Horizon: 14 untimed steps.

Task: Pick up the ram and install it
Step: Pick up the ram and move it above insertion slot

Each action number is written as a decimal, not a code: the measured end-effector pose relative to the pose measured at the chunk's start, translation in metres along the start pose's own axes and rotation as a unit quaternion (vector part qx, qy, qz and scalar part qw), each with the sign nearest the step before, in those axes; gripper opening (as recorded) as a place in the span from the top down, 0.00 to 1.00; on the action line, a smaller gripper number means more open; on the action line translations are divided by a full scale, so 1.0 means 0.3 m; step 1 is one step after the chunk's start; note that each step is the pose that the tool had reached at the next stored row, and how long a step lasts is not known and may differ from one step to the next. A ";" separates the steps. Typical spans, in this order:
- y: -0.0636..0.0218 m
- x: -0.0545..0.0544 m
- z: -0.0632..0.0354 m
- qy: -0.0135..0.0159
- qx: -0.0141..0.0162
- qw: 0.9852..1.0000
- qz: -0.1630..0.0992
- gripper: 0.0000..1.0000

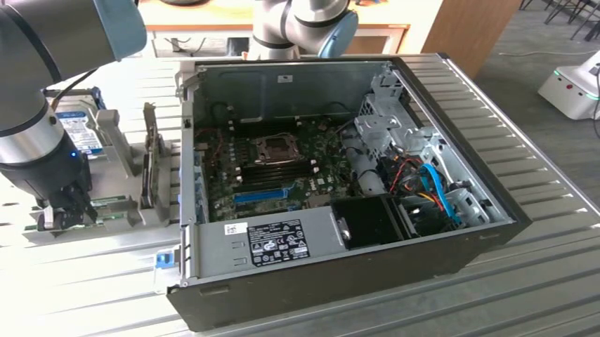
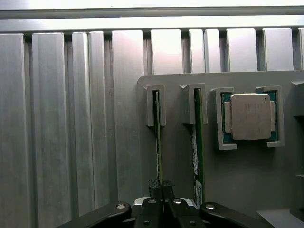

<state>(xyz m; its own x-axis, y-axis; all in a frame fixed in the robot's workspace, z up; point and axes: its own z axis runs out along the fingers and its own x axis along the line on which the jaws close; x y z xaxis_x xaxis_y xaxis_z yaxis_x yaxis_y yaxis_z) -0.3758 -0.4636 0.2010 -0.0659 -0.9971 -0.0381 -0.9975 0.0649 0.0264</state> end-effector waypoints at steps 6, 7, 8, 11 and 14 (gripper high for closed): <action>0.000 0.000 -0.012 0.000 0.000 1.000 0.000 0.88; 0.000 -0.001 -0.014 0.000 0.000 1.000 0.000 0.88; 0.000 -0.001 -0.016 0.000 0.000 1.000 0.000 0.88; 0.000 -0.001 -0.019 0.000 0.000 1.000 -0.001 0.88; 0.001 -0.001 -0.020 0.000 0.000 1.000 -0.005 0.88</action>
<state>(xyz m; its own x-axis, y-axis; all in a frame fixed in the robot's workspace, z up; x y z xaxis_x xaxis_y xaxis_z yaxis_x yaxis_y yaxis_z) -0.3759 -0.4636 0.2069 -0.0564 -0.9977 -0.0381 -0.9981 0.0554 0.0264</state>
